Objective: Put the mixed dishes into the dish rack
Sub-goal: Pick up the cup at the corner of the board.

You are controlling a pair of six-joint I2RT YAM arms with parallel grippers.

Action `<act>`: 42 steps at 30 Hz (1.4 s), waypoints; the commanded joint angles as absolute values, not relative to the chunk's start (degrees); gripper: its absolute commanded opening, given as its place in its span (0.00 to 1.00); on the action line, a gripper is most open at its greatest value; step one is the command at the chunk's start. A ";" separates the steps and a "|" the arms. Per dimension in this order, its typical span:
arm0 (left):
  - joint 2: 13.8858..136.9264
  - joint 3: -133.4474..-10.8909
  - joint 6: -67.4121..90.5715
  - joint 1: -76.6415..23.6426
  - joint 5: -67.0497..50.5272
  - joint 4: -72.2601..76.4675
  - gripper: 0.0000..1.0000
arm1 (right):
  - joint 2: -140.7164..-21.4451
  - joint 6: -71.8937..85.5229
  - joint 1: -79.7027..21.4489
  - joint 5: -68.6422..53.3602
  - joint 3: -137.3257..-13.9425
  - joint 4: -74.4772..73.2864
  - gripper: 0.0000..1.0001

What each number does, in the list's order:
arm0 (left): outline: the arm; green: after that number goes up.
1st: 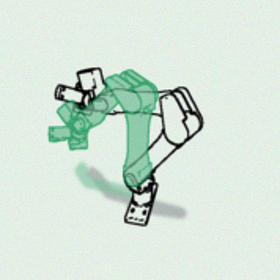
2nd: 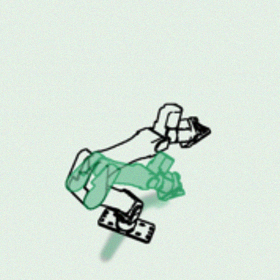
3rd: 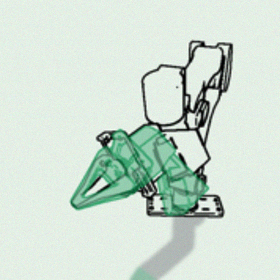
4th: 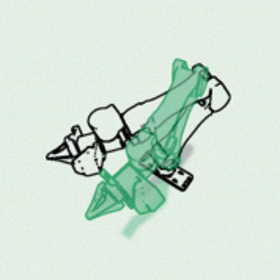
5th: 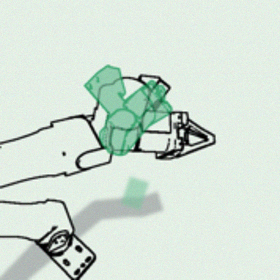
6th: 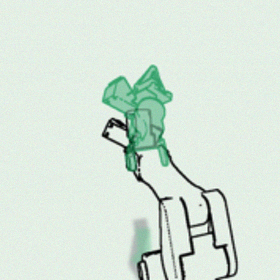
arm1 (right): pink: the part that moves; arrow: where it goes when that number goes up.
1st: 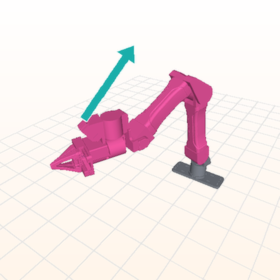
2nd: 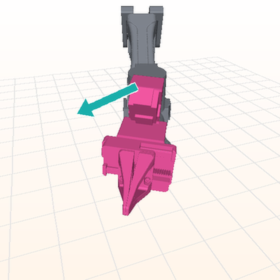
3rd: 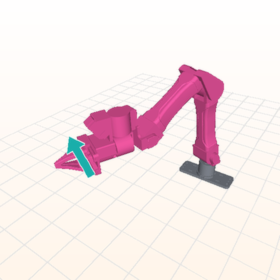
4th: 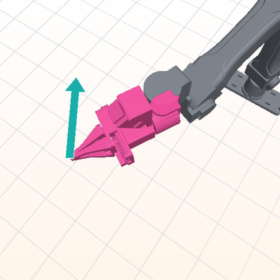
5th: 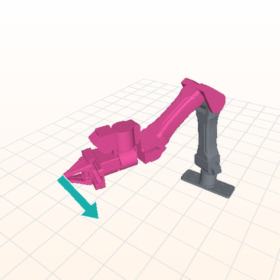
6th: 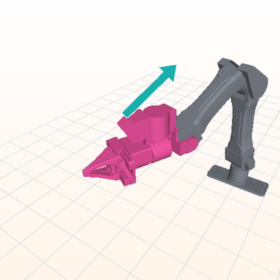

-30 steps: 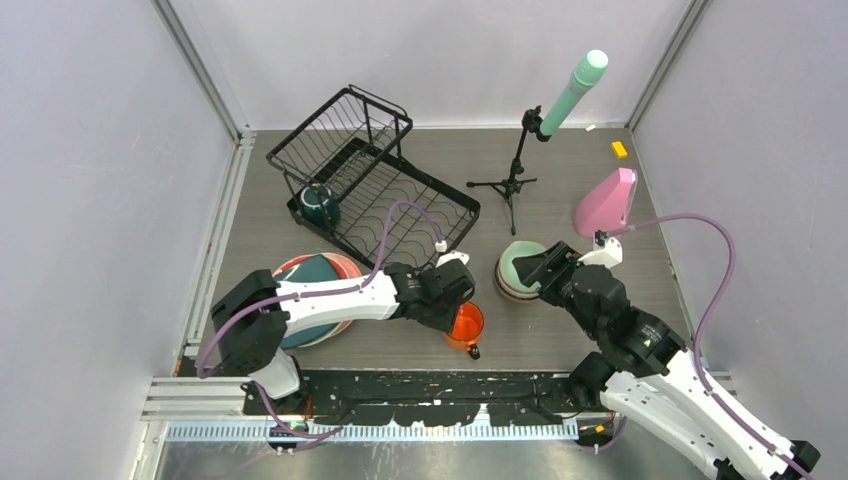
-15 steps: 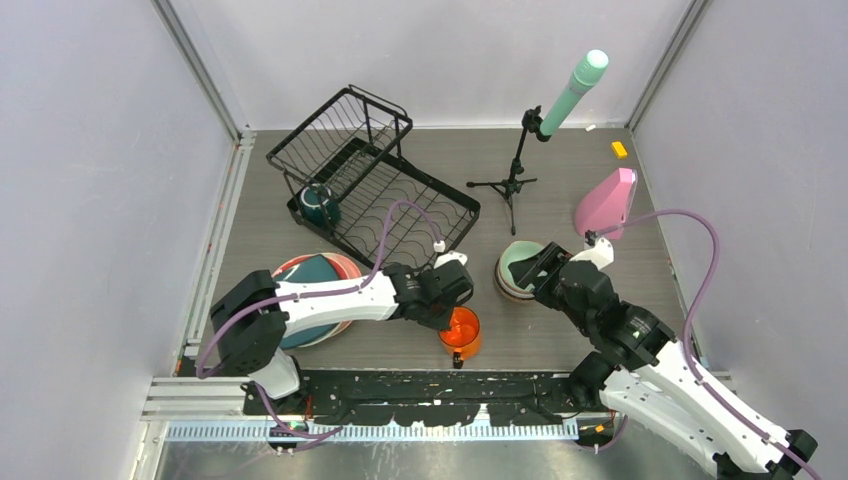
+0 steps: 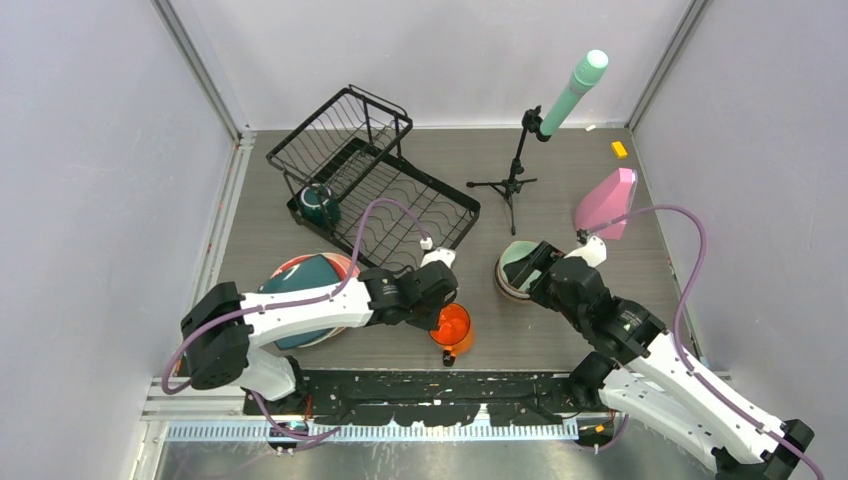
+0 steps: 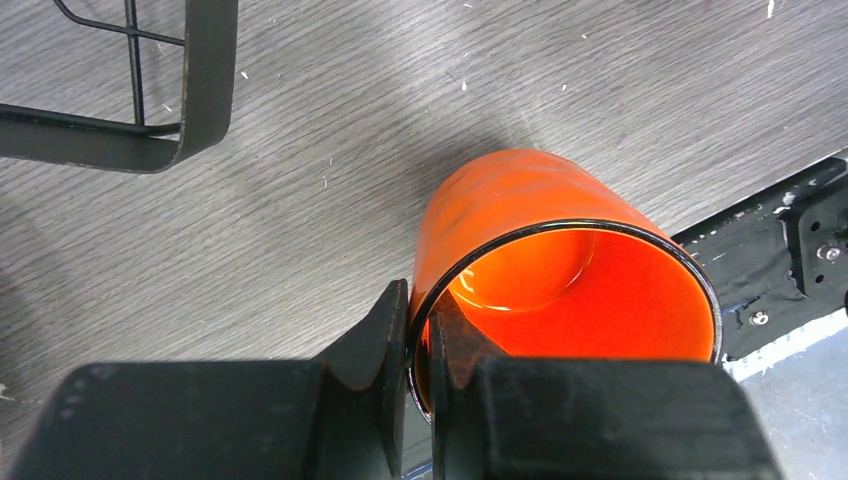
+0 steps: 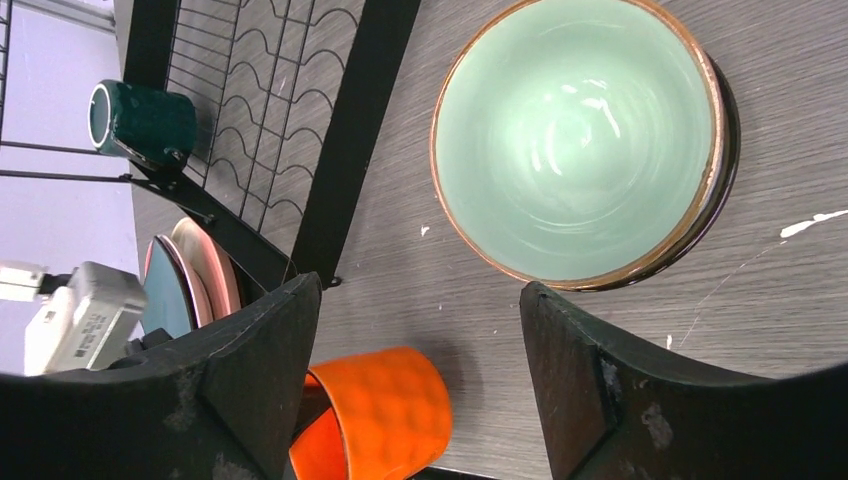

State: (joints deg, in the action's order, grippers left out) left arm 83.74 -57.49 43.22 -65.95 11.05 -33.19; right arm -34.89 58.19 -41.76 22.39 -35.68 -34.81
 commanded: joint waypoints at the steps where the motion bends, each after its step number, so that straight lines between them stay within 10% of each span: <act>1: 78.51 -57.45 41.71 -65.80 12.64 -28.37 0.00 | -35.90 57.48 -41.57 20.79 -37.68 -31.69 0.79; 28: 36.43 -35.72 42.77 -44.23 -2.10 -6.04 0.00 | -51.78 56.64 -41.00 -8.49 -36.84 8.74 0.92; 42: 43.20 -37.38 52.09 -23.12 -31.80 6.15 0.00 | -52.25 71.80 -29.55 -22.62 -29.66 28.84 0.93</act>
State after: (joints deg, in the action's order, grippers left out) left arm 44.12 -35.70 45.47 -28.14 -19.70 -11.44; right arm -52.64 65.52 -32.34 -17.69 -32.10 20.23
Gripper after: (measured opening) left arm 0.101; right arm 0.925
